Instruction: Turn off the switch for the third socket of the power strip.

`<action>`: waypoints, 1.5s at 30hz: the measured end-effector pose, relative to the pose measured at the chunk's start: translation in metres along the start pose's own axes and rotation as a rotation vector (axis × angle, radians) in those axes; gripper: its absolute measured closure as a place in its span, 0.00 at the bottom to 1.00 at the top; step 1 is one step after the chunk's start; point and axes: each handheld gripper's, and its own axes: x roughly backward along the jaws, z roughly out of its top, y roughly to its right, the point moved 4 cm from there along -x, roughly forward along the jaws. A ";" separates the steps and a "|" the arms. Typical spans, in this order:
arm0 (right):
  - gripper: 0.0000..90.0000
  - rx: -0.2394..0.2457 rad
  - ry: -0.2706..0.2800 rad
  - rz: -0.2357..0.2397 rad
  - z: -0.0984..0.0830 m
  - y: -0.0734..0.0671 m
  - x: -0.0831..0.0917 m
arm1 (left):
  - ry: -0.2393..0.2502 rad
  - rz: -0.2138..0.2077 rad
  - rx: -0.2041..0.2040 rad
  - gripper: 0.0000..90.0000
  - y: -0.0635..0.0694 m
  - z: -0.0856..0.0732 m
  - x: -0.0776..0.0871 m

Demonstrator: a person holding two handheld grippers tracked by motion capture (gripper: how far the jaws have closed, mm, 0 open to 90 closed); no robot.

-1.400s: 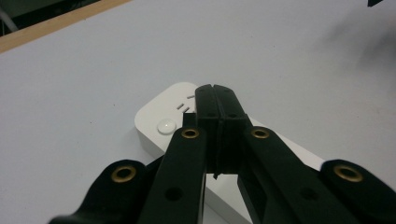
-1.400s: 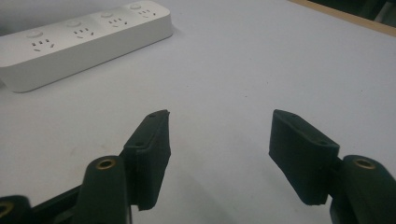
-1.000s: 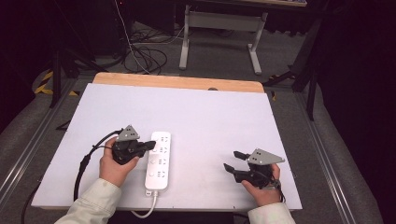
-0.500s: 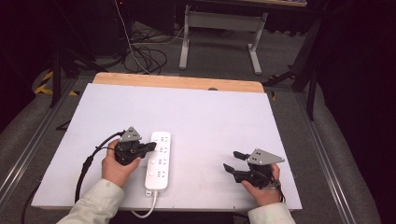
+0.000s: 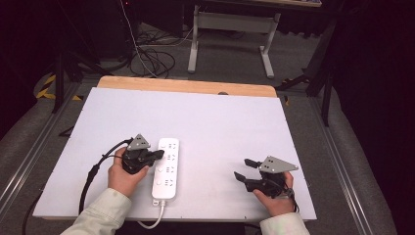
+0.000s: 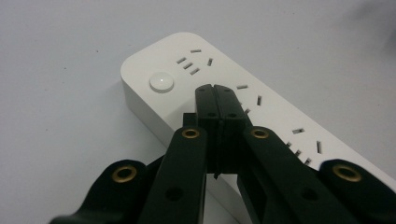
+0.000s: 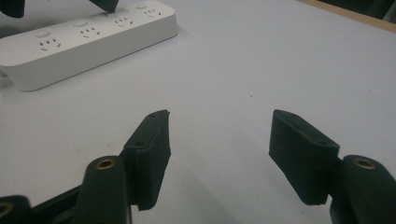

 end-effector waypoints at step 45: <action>0.43 -0.003 0.000 0.005 -0.001 0.000 0.000 | -0.002 0.067 -0.053 1.00 0.011 -0.003 -0.004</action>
